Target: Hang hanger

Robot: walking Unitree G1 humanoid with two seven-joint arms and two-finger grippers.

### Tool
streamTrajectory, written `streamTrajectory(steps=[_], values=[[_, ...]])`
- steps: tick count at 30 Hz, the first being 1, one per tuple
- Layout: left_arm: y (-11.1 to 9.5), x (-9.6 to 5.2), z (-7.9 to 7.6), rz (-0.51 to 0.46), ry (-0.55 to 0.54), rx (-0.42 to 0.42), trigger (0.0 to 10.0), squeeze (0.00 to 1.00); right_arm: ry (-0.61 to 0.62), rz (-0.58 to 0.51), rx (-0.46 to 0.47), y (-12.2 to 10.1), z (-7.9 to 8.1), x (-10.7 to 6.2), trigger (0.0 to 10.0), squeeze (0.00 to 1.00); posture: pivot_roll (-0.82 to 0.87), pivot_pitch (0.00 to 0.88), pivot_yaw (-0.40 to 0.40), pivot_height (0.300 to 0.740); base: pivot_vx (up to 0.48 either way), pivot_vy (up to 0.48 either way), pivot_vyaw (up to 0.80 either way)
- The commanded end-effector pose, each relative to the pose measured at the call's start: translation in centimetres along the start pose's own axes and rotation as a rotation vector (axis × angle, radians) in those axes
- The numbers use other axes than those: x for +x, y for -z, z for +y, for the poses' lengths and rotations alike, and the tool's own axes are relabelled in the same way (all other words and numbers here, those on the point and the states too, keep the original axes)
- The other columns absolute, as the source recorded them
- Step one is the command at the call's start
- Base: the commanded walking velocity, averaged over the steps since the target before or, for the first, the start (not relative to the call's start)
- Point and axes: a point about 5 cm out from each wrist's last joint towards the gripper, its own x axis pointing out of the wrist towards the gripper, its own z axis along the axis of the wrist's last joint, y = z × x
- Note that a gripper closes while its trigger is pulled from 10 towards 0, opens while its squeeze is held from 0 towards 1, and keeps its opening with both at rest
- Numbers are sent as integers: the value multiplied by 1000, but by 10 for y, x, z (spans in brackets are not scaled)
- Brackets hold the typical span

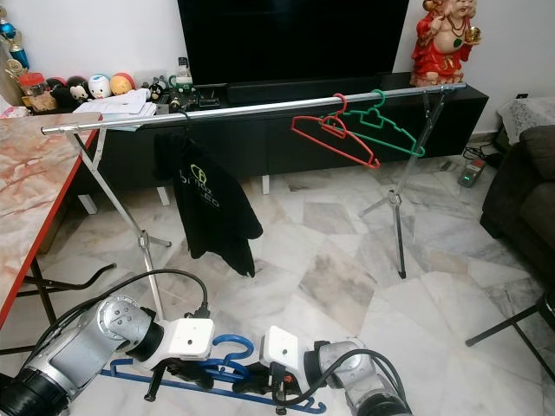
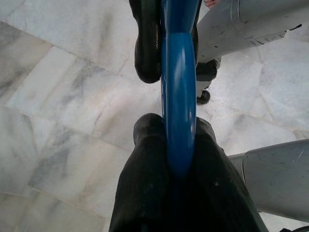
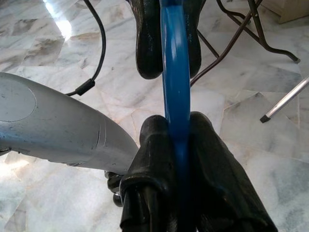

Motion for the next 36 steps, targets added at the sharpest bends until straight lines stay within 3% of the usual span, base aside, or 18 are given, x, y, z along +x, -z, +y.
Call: streamTrajectory(steps=[1,12,13,15,22,23,24,29,36], values=[[-13,-2,3,-31,-1,58,10000,0,-6,-5,-13,-5,-2,2,0,0,111,27,-8,740,0,0,0],[-13,-1,3,-35,-2,58,10000,0,-8,-5,-11,-5,-2,2,0,0,111,27,-8,740,0,0,0],[-10,-3,2,-55,3,33,10000,1000,-10,93,36,18,7,-5,0,0,106,24,-11,740,0,0,0],[-8,-4,2,-62,6,23,10000,1000,-11,135,56,27,11,-8,0,0,107,24,-11,740,0,0,0],[-9,-3,4,-63,-7,33,10000,1000,-7,118,46,25,11,-6,0,0,109,25,-10,740,0,0,0],[-9,-3,4,-62,-17,38,10000,357,-7,118,44,25,11,-6,0,0,109,25,-10,740,0,0,0],[-9,-4,4,-60,-13,35,10000,0,-7,118,42,24,11,-6,0,0,111,27,-10,740,0,0,0],[-5,-7,4,-50,-8,29,10000,0,-12,156,38,27,11,-5,0,0,111,28,-11,740,0,0,0],[6,-22,9,-36,-62,-15,10000,0,9,262,72,51,25,-8,0,0,114,32,-14,740,0,0,0]])
